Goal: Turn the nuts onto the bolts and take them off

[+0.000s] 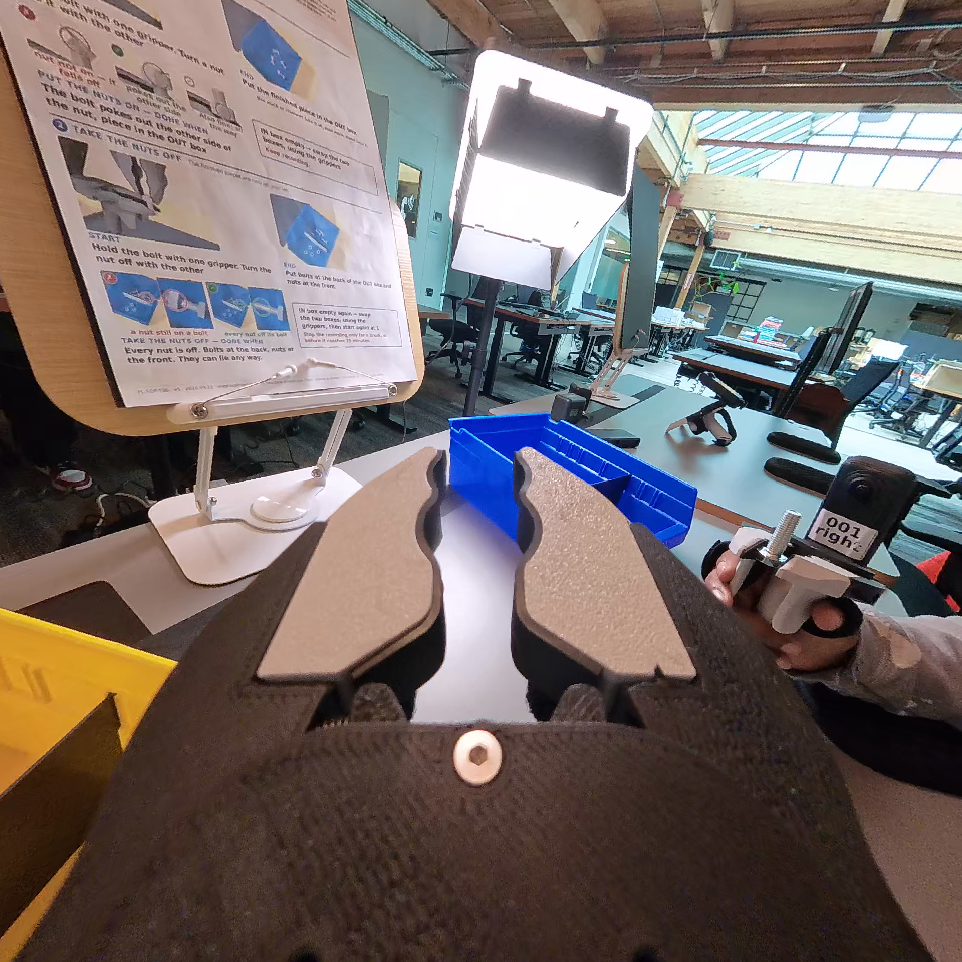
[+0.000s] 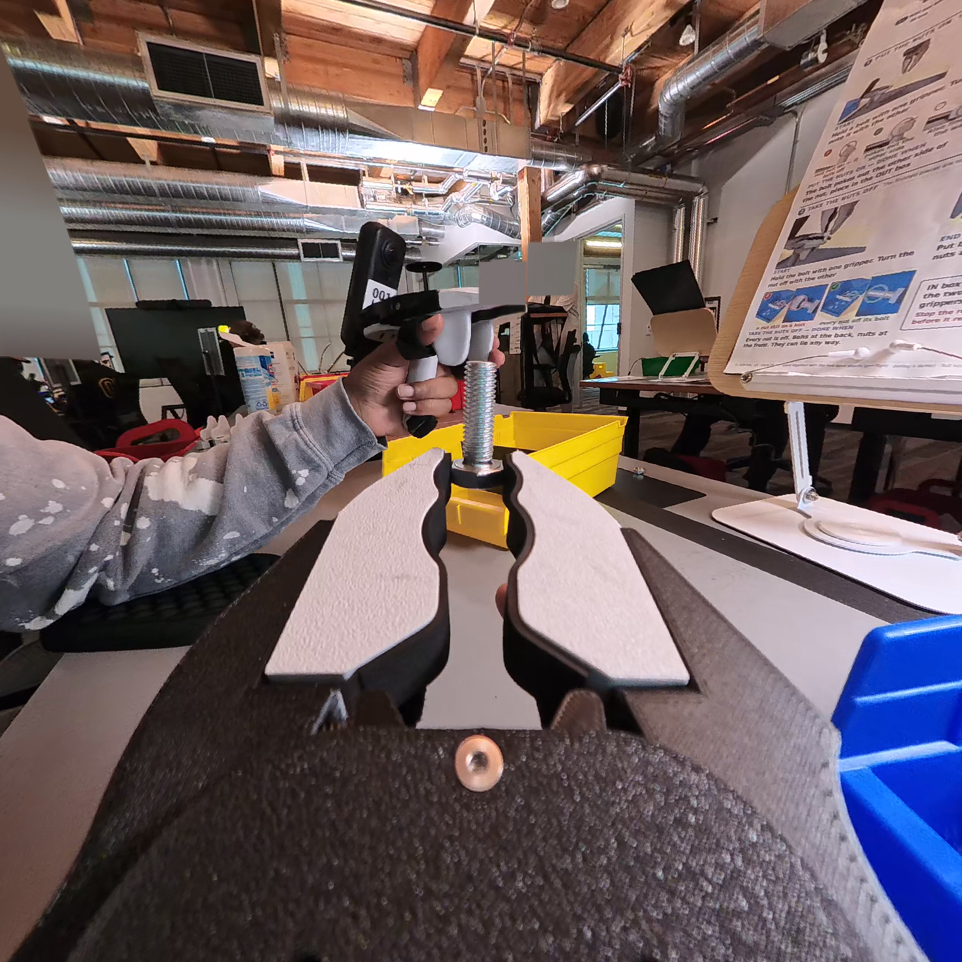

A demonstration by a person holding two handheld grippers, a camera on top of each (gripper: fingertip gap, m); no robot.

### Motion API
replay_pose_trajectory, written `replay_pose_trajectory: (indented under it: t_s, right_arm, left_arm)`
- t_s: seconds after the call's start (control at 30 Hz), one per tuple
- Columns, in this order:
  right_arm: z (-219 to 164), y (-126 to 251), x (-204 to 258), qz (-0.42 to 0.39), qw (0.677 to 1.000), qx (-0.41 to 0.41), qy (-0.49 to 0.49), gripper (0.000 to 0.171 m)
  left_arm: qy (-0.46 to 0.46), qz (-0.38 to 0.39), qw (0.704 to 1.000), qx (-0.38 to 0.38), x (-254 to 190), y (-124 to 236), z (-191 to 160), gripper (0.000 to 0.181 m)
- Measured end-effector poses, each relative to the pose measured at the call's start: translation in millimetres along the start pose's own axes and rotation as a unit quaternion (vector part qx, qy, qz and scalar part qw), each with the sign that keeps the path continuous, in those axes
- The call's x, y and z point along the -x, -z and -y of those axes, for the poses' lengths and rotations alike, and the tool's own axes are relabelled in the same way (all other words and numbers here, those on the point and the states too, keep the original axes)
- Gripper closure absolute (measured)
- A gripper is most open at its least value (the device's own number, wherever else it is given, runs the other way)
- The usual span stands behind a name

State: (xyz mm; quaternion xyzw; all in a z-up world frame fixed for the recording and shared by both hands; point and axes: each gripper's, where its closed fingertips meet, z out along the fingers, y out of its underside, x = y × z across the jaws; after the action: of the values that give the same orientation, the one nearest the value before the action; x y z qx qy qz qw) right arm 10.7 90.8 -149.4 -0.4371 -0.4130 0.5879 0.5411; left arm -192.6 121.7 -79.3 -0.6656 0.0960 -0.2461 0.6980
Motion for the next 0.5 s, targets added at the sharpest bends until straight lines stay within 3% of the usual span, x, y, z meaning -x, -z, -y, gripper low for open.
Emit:
replay_pose_trajectory:
  t_s: [0.23, 0.37, 0.5]
  right_arm:
    - [1, 1, -1, 0.001, 1.0, 0.001, 0.0, 0.153]
    - [1, 1, -2, 0.0, 1.0, 0.005, 0.001, 0.153]
    - [1, 1, -1, 0.002, 1.0, 0.01, 0.0, 0.153]
  left_arm:
    - [-0.003, 0.032, 0.999, 0.03, 12, -3, -13, 0.156]
    - [-0.031, 0.148, 0.978, 0.144, 51, 2, -47, 0.152]
    - [-0.045, 0.175, 0.961, 0.211, 64, 9, -69, 0.144]
